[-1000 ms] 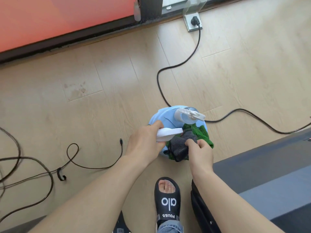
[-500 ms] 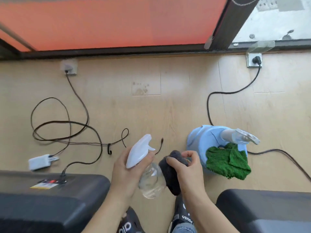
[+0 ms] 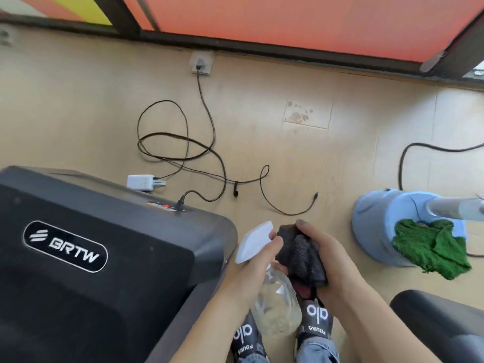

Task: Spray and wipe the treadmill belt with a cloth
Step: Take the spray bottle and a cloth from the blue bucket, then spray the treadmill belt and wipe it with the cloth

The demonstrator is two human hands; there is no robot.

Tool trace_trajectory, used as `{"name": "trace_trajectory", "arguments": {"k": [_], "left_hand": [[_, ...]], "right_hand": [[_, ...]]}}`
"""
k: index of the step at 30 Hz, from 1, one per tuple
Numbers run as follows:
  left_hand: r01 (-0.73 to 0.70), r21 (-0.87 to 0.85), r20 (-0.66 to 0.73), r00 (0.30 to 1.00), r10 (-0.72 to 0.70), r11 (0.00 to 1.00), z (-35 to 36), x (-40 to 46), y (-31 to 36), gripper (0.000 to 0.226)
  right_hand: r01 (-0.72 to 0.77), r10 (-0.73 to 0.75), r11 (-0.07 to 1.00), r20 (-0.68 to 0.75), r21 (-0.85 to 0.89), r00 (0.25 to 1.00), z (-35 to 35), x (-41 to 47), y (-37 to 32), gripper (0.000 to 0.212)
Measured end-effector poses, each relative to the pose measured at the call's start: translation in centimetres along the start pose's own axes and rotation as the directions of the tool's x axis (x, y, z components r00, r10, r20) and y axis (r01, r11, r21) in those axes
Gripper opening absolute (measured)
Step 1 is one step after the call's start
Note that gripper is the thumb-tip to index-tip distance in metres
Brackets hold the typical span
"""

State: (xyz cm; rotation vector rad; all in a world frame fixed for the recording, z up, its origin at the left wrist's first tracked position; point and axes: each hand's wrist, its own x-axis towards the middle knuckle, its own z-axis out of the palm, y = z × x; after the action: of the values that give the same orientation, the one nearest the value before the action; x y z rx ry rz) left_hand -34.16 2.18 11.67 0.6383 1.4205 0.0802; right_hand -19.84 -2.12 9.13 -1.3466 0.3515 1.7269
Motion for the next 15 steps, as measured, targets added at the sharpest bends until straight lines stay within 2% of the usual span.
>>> {"name": "trace_trajectory", "arguments": {"k": [2,4,6,9,13,15], "left_hand": [[0.049,-0.036,0.029,0.998,-0.048,0.998,-1.1,-1.4,-1.3,0.025],[0.054,-0.058,0.0,0.999,-0.054,0.997,-1.8,-2.4,-2.4,0.027],[0.02,-0.052,-0.077,0.997,-0.024,0.998,-2.3,-3.0,-3.7,0.02],[-0.062,0.008,-0.136,0.989,0.063,0.998,-2.6,-3.4,-5.9,0.019],[-0.073,0.027,-0.154,0.985,0.077,0.997,-2.4,-3.8,-9.0,0.009],[-0.053,0.059,-0.145,0.988,0.061,0.997,-2.3,-3.7,-10.8,0.008]], "right_hand": [[0.035,-0.034,0.996,0.015,-0.08,0.999,0.8,-0.6,1.1,0.04],[0.034,-0.031,0.99,0.028,-0.138,0.999,1.3,-1.0,2.2,0.028],[0.015,-0.008,0.975,0.035,-0.22,0.999,1.6,-1.4,3.4,0.025],[0.036,-0.052,0.966,-0.056,-0.257,0.997,0.7,-1.5,5.0,0.015],[0.078,-0.201,0.869,-0.206,-0.488,0.958,-2.0,-0.9,7.4,0.016],[0.059,-0.22,0.848,-0.248,-0.526,0.943,-3.0,-0.8,8.8,0.021]]}}
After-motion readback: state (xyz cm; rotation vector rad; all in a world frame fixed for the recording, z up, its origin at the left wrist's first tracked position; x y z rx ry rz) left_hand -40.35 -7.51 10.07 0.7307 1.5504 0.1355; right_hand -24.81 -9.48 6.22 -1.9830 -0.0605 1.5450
